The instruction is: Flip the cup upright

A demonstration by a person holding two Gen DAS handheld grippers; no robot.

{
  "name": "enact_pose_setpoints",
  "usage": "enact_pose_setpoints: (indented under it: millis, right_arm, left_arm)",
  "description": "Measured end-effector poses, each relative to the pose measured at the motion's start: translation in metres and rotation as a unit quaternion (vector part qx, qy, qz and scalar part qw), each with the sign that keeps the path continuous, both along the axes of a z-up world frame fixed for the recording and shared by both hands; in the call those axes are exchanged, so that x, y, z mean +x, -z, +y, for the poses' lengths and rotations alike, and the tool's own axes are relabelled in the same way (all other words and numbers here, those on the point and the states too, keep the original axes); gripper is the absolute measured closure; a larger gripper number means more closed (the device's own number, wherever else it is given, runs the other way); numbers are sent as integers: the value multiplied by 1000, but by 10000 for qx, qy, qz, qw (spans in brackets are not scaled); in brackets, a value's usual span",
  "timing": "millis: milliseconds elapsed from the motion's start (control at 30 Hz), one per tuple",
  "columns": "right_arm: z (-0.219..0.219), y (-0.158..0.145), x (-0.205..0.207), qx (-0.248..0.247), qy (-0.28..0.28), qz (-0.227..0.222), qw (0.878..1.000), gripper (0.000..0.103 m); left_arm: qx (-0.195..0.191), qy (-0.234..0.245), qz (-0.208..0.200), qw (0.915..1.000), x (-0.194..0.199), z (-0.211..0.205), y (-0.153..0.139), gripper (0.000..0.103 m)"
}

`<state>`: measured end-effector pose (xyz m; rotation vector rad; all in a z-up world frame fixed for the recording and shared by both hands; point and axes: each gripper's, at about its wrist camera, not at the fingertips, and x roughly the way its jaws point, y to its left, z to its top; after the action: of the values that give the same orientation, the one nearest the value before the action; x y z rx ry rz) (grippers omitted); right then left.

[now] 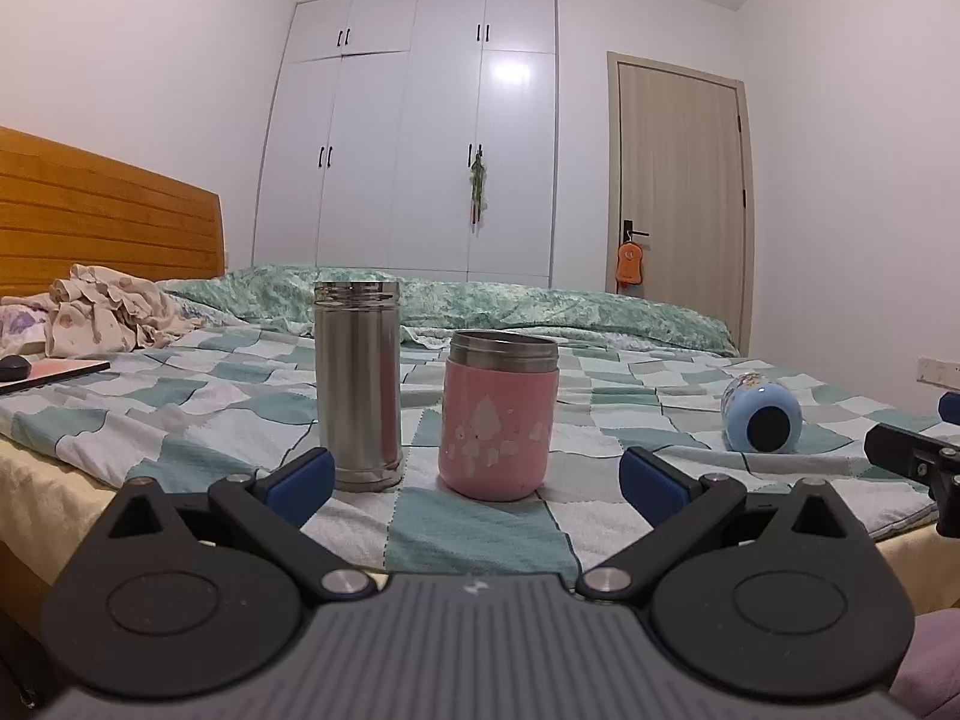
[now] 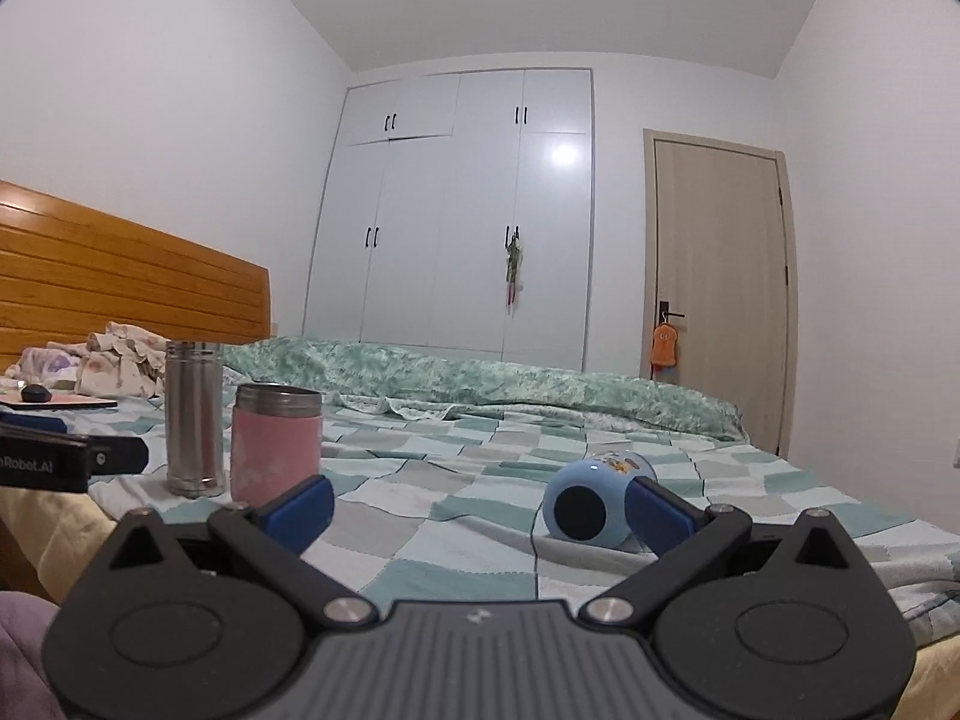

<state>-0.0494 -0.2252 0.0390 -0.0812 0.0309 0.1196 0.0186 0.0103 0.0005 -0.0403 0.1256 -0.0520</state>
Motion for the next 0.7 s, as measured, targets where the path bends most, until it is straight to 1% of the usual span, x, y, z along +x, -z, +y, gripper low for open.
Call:
enact_pose_setpoints:
  millis: [200,700]
  right_arm:
    - [2,2,2,18,41,8,10000,0]
    - [3,2,3,6,44,-34,10000,0]
  left_arm:
    - [74,30,-39,10000,-2,-3,2,0]
    - [91,46,-105,9999,-5,-3,2,0]
